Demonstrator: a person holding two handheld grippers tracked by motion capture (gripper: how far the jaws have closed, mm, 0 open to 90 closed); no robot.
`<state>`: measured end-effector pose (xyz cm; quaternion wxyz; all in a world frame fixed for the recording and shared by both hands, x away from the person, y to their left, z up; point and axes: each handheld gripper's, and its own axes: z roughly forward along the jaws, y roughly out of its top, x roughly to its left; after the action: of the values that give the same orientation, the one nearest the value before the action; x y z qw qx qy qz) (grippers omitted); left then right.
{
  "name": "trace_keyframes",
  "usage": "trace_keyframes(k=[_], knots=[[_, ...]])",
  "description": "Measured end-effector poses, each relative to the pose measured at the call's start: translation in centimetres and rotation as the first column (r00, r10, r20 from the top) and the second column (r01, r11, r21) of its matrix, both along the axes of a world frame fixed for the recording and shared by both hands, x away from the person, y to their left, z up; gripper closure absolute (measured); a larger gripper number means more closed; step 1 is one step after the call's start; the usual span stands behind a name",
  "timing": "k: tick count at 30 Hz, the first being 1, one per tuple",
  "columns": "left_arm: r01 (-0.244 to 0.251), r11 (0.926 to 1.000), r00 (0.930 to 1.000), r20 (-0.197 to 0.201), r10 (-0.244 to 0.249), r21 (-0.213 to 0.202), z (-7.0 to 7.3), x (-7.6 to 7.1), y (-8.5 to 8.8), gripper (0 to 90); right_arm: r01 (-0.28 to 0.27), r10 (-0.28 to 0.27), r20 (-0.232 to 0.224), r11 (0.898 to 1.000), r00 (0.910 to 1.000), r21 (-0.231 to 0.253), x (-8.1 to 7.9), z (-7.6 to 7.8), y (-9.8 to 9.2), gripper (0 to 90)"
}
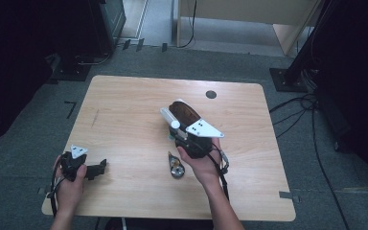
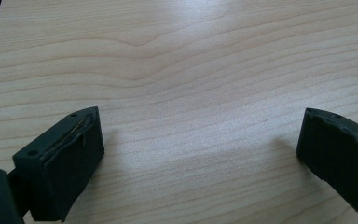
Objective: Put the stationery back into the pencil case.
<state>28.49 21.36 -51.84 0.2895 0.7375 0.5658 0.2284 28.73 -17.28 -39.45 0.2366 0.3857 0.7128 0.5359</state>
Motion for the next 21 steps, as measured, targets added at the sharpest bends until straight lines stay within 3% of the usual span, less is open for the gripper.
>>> trace_keyframes(k=[13,21], knots=[[0.0,1.0,1.0,0.0,0.0,0.001,0.0,0.0,0.0,0.5,0.101,-0.102,0.033,0.994,0.9942,0.028,0.3,1.5,-4.1,65.5],[-0.001,1.0,1.0,0.001,0.001,0.0,0.0,0.0,0.0,0.5,0.164,-0.164,0.038,0.986,0.9858,-0.004,1.0,1.0,-5.7,65.5]])
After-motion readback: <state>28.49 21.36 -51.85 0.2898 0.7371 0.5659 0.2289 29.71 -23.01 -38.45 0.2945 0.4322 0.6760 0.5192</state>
